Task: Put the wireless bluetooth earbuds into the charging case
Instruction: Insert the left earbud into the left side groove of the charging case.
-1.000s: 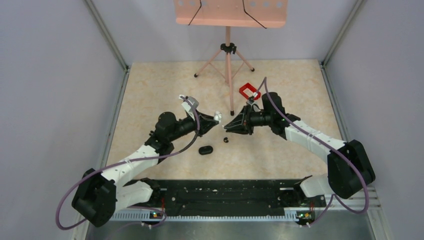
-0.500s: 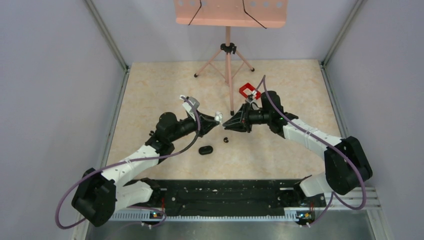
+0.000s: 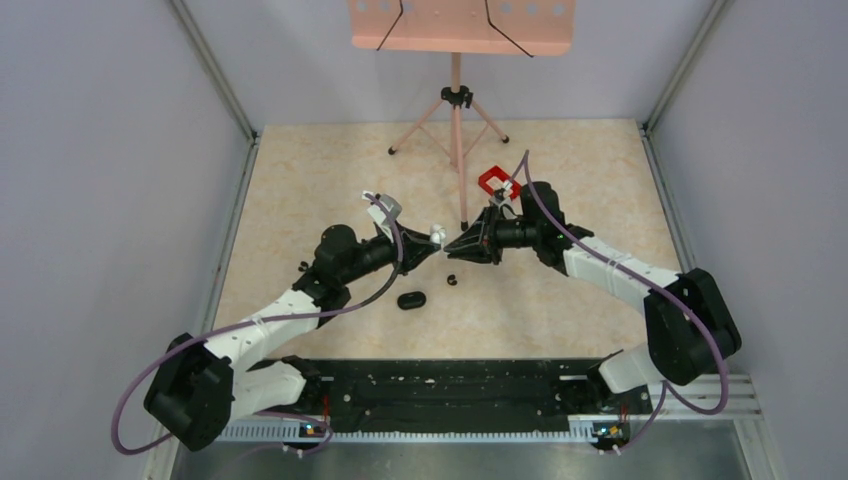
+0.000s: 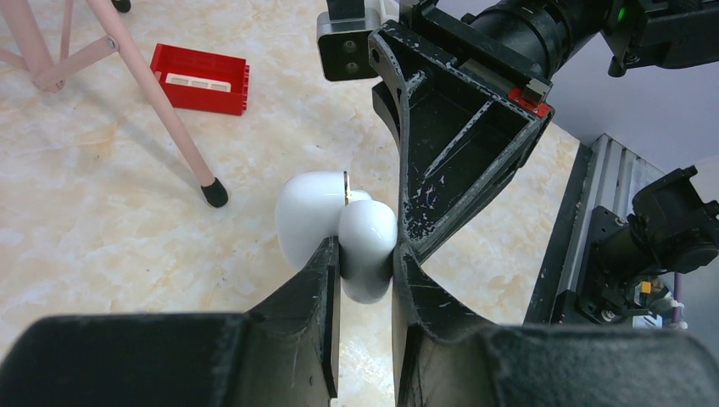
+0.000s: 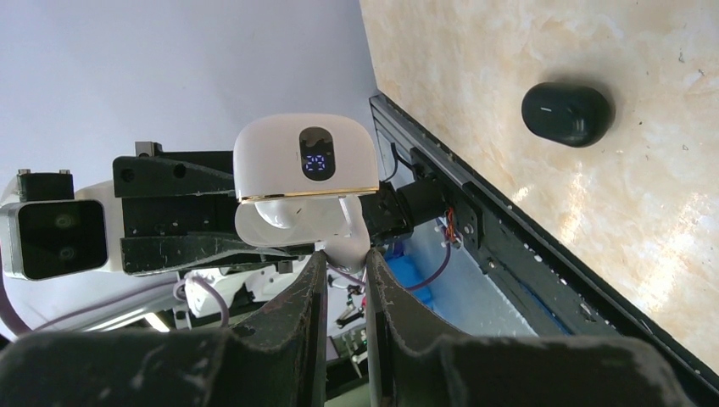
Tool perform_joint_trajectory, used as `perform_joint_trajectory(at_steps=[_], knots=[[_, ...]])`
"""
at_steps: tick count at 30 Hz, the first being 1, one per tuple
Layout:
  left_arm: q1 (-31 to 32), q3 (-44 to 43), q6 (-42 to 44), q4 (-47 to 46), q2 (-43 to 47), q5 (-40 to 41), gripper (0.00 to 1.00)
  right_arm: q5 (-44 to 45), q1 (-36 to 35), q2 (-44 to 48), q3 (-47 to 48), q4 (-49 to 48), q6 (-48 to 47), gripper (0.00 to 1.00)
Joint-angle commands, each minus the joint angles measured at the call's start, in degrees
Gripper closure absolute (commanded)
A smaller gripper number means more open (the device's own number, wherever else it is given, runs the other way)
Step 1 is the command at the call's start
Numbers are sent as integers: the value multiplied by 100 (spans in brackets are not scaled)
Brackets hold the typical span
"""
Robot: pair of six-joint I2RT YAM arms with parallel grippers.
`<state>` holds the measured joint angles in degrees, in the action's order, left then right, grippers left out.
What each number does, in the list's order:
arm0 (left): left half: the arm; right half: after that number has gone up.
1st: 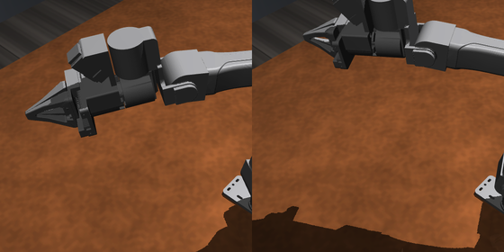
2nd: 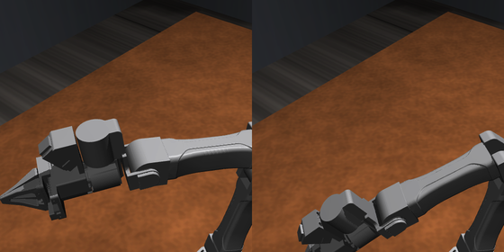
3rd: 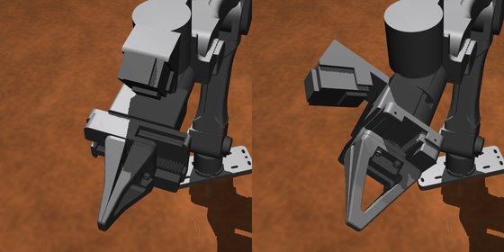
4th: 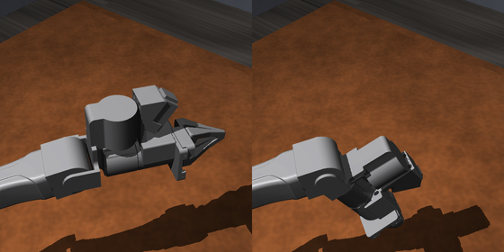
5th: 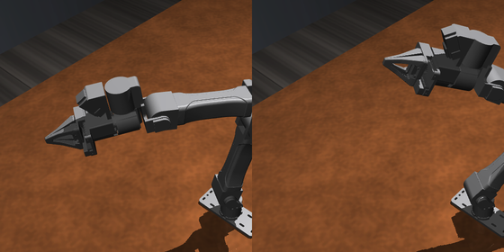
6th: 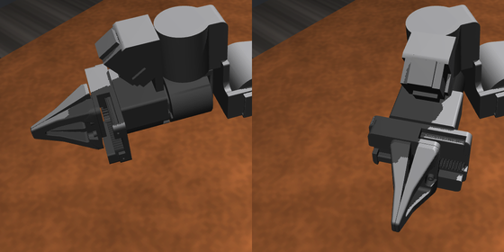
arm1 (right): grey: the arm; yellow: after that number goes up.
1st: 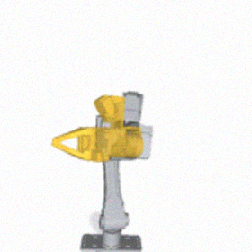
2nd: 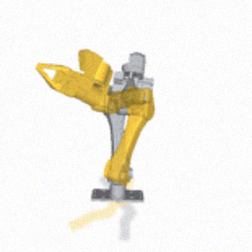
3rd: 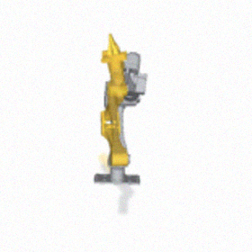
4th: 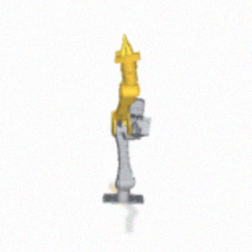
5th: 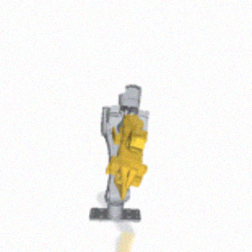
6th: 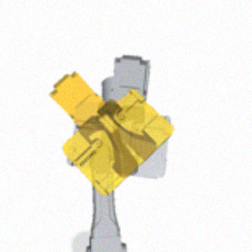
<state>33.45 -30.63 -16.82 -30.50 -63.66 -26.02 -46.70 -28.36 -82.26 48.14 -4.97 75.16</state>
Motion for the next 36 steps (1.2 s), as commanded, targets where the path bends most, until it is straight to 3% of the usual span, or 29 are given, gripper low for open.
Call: perform_joint_trajectory(at_steps=[1, 36], knots=[[46, -229, -6, -404, -31, 25, 100, -56, -7, -40, 262, -271, 24, 90], [144, -203, 218, -288, 141, -135, 100, 126, -109, -163, 125, -637, 624, 89]])
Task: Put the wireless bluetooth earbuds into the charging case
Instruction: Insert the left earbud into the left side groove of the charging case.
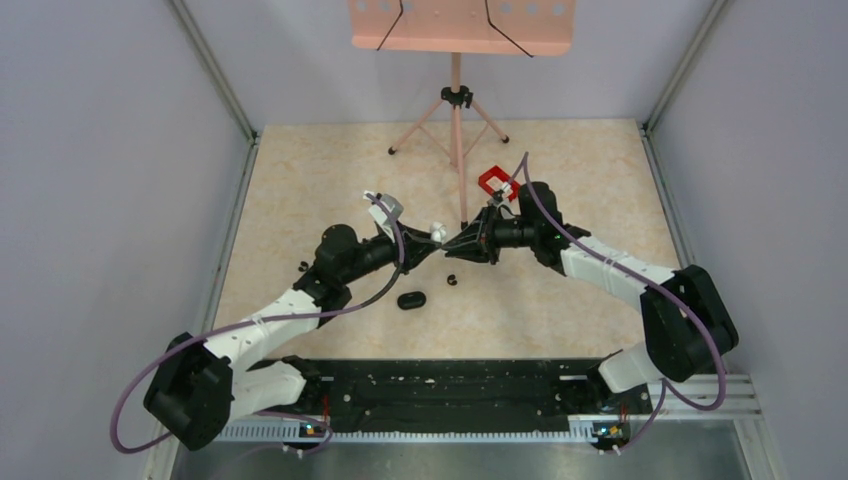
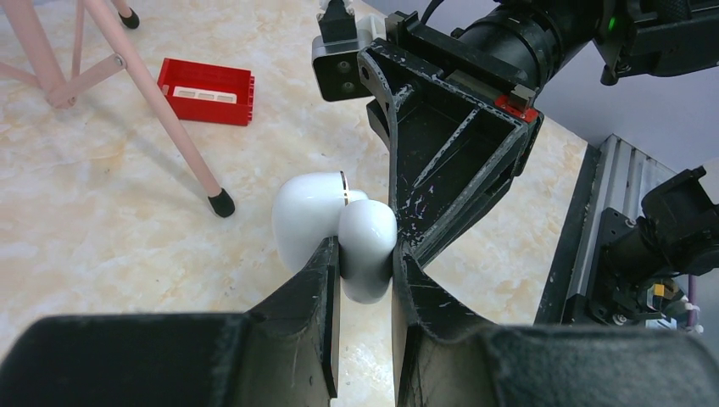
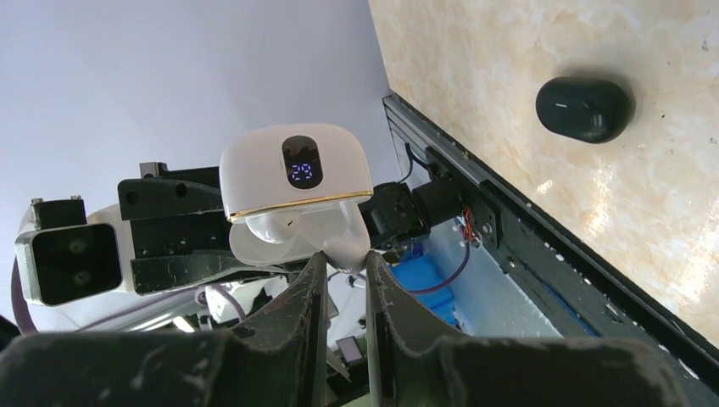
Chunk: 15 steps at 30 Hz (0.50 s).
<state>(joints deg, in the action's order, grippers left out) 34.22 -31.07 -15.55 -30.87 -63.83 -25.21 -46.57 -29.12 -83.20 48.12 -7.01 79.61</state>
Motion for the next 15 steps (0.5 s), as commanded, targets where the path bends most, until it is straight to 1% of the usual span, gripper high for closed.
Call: perform_joint_trajectory(at_steps=[1, 6, 12, 15], knots=[[70, -153, 88, -252, 172, -220, 100, 113, -39, -75, 117, -438, 204, 89], [69, -62, 66, -341, 267, -234, 100, 109, -29, -124, 71, -609, 337, 89], [69, 92, 70, -474, 370, -191, 100, 79, -15, -102, -146, -1066, 787, 89], [68, 203, 27, -669, 378, -199, 100, 50, -14, -103, -422, -1586, 1234, 89]])
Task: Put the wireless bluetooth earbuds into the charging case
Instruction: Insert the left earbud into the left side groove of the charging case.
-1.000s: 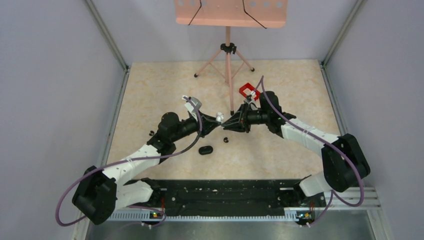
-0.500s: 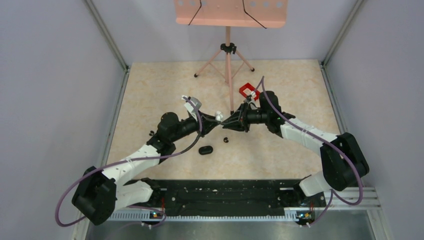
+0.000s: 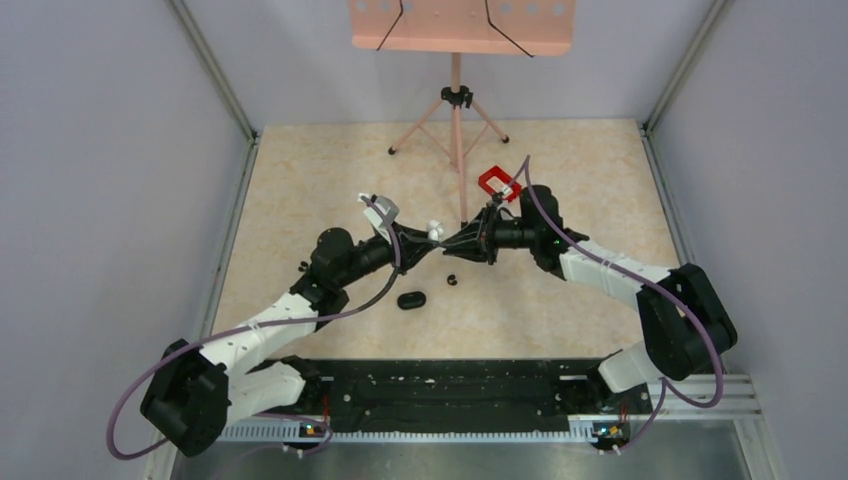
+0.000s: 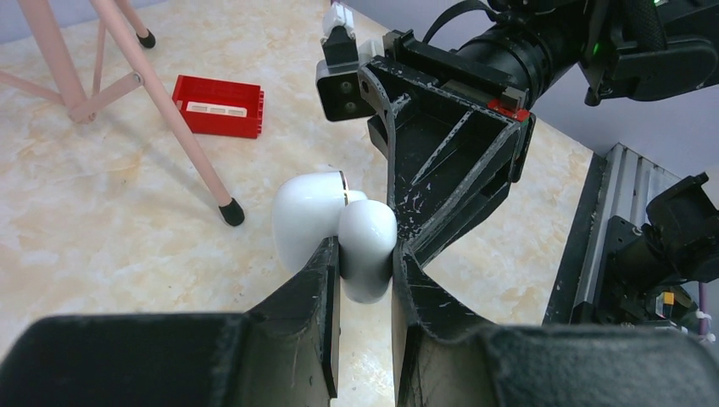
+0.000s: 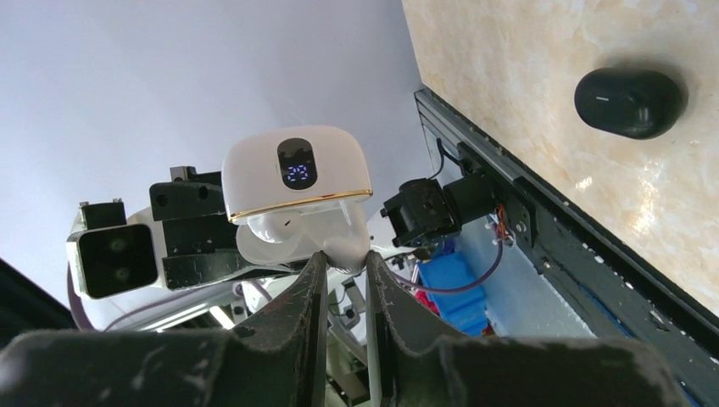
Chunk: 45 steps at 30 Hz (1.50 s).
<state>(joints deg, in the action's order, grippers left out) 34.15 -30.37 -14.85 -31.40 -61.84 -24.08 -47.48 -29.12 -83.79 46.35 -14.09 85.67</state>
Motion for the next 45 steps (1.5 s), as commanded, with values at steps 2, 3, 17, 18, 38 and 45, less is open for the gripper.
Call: perform_joint_trajectory(at_steps=[2, 3, 17, 18, 38, 45], knots=[[77, 220, -84, -798, 190, -340, 100, 139, -17, -65, -447, -1275, 971, 89], [82, 251, -106, -872, 190, -343, 100, 139, -15, -67, -518, -1439, 1117, 89], [79, 541, -347, -1706, 144, -234, 100, 439, -15, 130, -784, -1723, 1692, 89], [81, 541, -370, -1746, 132, -227, 100, 451, -17, 134, -792, -1759, 1723, 89], [81, 629, -734, -2342, -5, -240, 100, 741, -32, 33, -784, -2149, 2180, 91], [79, 616, -851, -2248, 39, -39, 100, 723, -32, 54, -798, -2293, 2100, 71]])
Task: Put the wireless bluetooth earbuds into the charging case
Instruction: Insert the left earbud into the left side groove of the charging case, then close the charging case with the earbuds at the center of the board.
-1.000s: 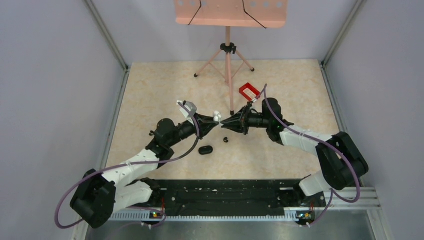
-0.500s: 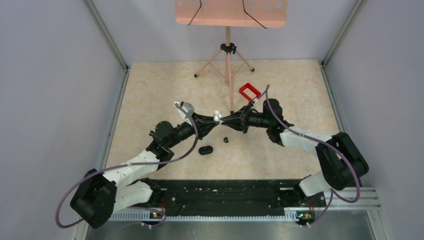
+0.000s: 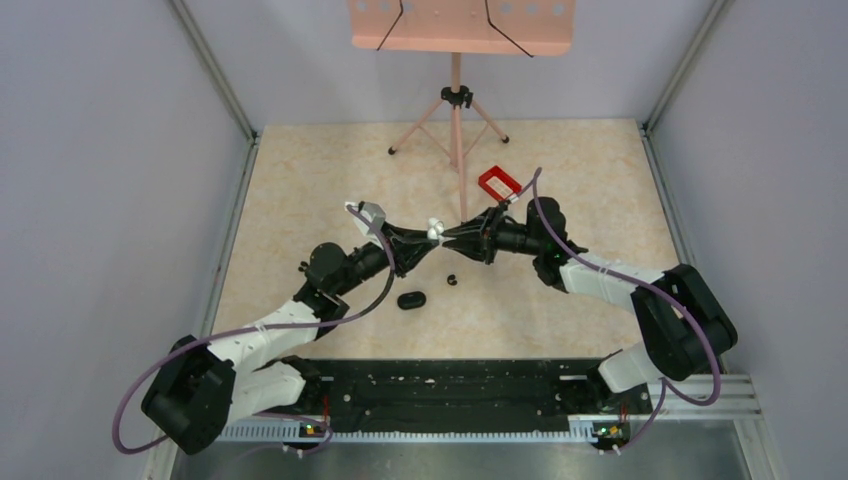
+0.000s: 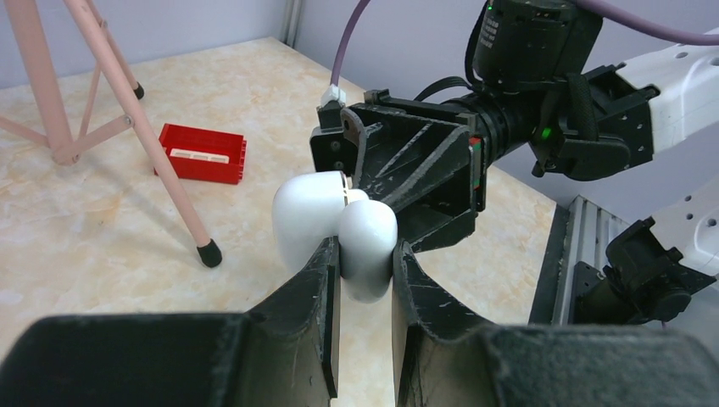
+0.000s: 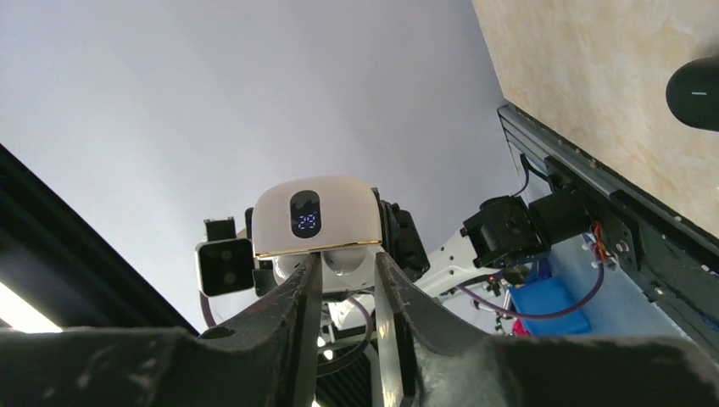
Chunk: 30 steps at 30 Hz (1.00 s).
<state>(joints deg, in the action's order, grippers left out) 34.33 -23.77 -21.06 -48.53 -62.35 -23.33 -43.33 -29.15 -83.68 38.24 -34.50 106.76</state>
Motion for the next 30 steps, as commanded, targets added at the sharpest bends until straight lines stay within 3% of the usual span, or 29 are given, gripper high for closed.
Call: perform_joint_trajectory(at_steps=[1, 12, 21, 24, 27, 30], knots=[[53, -48, -232, -504, 100, -97, 100, 303, -36, 56, 9, -263, -16, 69], [53, -246, -214, 44, 54, 198, 100, 234, -5, 244, -7, -36, -249, 66], [24, -618, -187, 1197, 197, 860, 100, 185, 229, 1239, 300, 2333, -2439, 56], [-14, -1097, -446, 2305, 208, 1265, 100, 444, 392, 1467, 544, 3292, -3702, 55], [-233, -1645, -739, 3137, 90, 878, 100, 1338, 487, 1537, 749, 4606, -4918, 55], [-672, -2354, -1314, 3996, -218, -129, 100, 1721, 540, 1345, 749, 4613, -5428, 68]])
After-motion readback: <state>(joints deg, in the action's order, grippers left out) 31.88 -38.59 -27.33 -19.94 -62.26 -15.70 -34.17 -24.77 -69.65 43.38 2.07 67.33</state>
